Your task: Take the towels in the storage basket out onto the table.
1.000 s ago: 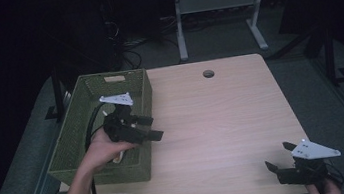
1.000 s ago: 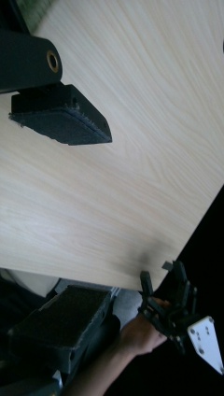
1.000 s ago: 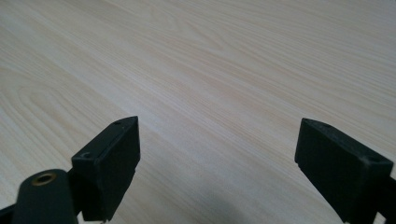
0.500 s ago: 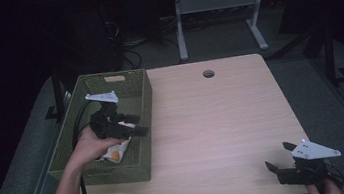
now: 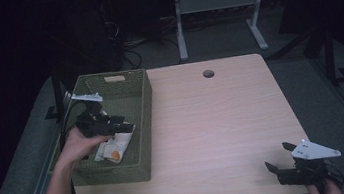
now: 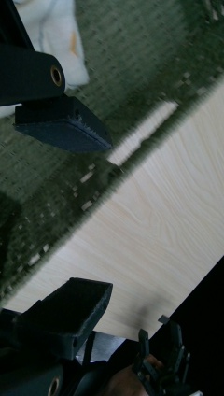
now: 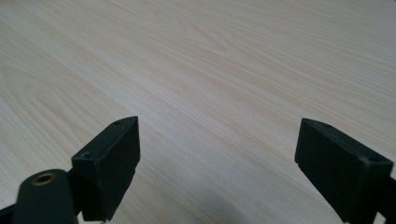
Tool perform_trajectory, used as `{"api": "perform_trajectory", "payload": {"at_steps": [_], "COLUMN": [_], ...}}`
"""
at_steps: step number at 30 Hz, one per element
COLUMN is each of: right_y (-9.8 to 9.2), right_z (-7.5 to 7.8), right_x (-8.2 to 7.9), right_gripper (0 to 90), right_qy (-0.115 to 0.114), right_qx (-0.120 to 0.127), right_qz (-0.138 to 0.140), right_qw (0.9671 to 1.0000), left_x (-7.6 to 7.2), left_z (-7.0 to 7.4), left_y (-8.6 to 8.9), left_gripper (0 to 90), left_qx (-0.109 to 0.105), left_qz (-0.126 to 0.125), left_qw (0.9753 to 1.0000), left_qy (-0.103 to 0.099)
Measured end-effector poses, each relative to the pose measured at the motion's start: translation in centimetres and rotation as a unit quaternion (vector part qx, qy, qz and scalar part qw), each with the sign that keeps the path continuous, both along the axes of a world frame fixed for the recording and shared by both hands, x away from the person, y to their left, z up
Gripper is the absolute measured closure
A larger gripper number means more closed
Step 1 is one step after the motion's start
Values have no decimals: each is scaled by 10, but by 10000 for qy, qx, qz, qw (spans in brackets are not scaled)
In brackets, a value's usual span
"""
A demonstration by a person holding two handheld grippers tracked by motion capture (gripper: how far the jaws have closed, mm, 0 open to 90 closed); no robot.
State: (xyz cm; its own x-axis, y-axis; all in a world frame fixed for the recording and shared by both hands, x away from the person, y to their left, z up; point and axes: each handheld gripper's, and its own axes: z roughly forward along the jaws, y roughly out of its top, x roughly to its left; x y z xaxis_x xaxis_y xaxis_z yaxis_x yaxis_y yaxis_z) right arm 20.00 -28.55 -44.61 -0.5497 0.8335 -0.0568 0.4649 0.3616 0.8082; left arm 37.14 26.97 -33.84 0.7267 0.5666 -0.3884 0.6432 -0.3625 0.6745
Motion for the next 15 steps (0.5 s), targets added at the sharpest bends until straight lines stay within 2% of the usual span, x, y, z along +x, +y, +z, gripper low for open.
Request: {"api": "perform_trajectory", "payload": {"at_steps": [8, 15], "right_y": [1, 0], "right_z": [0, 1], "right_x": [0, -1], "right_gripper": [139, 138], "right_qy": [14, -21], "right_qx": [7, -17], "right_qz": [13, 32], "right_qw": [10000, 10000], "left_x": [6, 11], "left_z": [-10, -18], "left_y": [19, 23], "left_gripper": [261, 276], "left_qx": [141, 314], "left_qz": [321, 434], "left_qw": [9993, 9982], "left_qy": [139, 262]}}
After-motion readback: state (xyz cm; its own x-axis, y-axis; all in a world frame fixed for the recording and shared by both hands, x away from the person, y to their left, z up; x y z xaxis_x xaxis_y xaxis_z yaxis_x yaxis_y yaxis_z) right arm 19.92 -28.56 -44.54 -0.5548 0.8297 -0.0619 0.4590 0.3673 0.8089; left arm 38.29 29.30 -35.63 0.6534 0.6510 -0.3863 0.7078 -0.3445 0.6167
